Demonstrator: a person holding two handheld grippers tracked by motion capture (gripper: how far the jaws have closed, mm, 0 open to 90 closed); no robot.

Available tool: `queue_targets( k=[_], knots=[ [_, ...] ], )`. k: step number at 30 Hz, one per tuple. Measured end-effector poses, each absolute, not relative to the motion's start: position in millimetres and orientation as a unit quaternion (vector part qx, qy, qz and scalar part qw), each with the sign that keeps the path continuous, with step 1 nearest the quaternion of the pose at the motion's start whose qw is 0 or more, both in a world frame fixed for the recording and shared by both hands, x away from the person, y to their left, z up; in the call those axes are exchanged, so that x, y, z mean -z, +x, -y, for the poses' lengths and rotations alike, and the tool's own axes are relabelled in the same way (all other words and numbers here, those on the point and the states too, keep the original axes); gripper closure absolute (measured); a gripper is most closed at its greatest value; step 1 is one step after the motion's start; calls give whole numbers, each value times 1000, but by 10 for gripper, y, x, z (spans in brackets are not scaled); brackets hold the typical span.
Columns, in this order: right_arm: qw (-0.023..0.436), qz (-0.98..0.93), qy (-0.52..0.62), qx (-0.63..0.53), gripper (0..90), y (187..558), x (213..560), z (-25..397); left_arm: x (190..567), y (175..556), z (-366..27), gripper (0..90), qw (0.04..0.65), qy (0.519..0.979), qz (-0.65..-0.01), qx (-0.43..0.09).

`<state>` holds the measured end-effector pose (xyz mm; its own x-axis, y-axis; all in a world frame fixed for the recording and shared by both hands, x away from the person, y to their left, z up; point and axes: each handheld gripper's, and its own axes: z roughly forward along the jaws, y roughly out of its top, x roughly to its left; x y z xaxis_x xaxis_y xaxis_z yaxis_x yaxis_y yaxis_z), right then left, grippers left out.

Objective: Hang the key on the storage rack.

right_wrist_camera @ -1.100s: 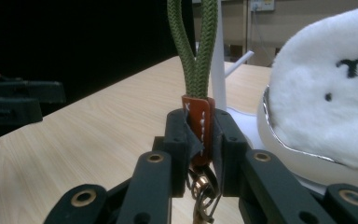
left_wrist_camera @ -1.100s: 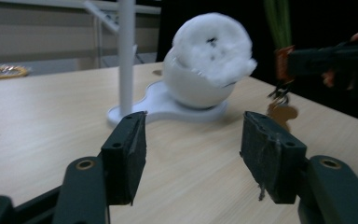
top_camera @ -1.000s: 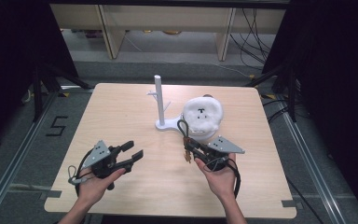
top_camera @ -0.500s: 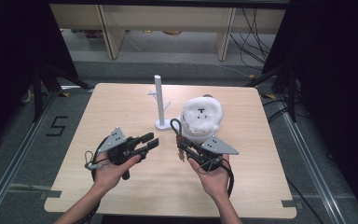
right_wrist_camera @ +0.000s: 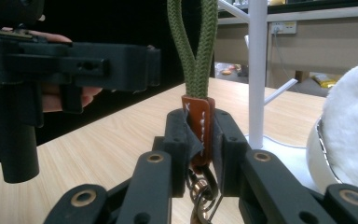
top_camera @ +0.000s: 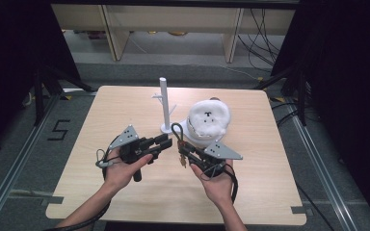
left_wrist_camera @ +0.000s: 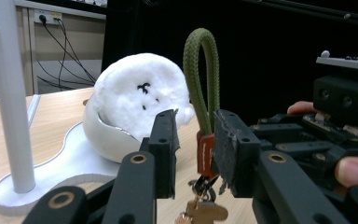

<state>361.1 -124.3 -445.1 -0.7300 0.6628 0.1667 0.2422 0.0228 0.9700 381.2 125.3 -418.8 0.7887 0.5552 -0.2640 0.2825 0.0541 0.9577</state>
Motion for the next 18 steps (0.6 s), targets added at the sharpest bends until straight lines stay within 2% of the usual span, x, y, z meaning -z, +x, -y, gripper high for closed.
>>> queue_targets(
  k=[18],
  knots=[
    [173,-705,303,-617,786,3576,4467,1158,4176,3861,-1214,775,662,678,-309,-81]
  ],
)
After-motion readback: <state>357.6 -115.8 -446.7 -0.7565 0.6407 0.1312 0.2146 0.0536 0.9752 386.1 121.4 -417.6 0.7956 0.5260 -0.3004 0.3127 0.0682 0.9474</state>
